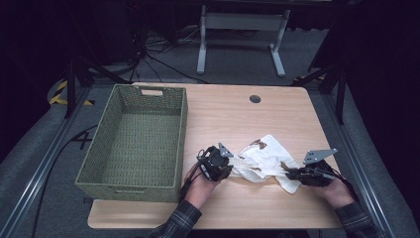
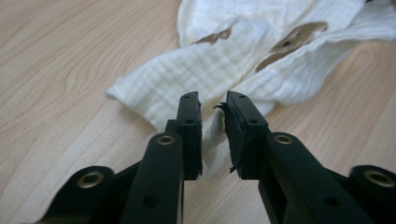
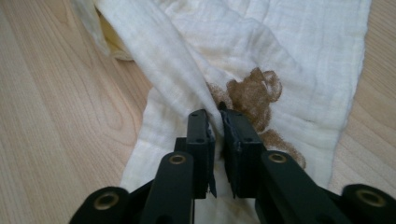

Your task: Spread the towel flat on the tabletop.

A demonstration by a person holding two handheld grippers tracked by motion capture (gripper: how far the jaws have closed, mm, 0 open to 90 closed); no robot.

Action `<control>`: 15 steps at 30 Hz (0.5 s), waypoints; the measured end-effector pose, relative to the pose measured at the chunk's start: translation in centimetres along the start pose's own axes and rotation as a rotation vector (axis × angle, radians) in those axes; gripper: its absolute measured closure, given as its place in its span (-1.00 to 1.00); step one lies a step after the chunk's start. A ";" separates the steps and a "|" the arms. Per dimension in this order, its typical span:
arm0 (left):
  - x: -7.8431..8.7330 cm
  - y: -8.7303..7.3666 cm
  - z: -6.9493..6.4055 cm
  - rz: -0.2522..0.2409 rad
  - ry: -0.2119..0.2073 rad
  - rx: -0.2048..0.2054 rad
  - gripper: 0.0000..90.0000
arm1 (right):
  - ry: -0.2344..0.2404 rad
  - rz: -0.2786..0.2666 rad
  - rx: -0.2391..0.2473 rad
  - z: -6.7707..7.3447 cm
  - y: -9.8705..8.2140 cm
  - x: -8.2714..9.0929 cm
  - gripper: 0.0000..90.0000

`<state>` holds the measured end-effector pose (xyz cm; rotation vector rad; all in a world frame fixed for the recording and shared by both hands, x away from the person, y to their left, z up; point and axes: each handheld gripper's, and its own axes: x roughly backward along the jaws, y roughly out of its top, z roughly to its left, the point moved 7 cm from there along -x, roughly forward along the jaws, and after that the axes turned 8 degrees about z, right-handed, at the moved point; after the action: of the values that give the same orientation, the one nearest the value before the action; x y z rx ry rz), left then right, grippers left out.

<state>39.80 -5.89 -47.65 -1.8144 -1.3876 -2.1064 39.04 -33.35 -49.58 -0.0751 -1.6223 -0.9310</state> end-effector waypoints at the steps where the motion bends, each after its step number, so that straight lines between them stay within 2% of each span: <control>1: 0.3 0.1 -0.2 -0.011 -0.013 -0.007 0.64 | -0.006 -0.017 -0.001 0.0 0.1 0.4 0.68; 6: 1.0 1.0 -1.8 -0.061 -0.054 -0.042 0.53 | -0.013 -0.105 -0.012 0.4 0.6 2.3 0.53; 10: 1.1 1.5 -2.9 -0.079 -0.104 -0.051 0.53 | -0.003 -0.119 -0.012 1.1 0.1 3.0 0.53; 15: 1.0 1.4 -5.0 -0.068 -0.164 -0.097 0.59 | 0.005 -0.115 0.001 2.2 -1.0 3.3 0.67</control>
<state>36.38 -9.31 -45.63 -2.0478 -1.4236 -2.1347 35.80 -34.17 -47.20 0.0218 -1.6357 -1.0177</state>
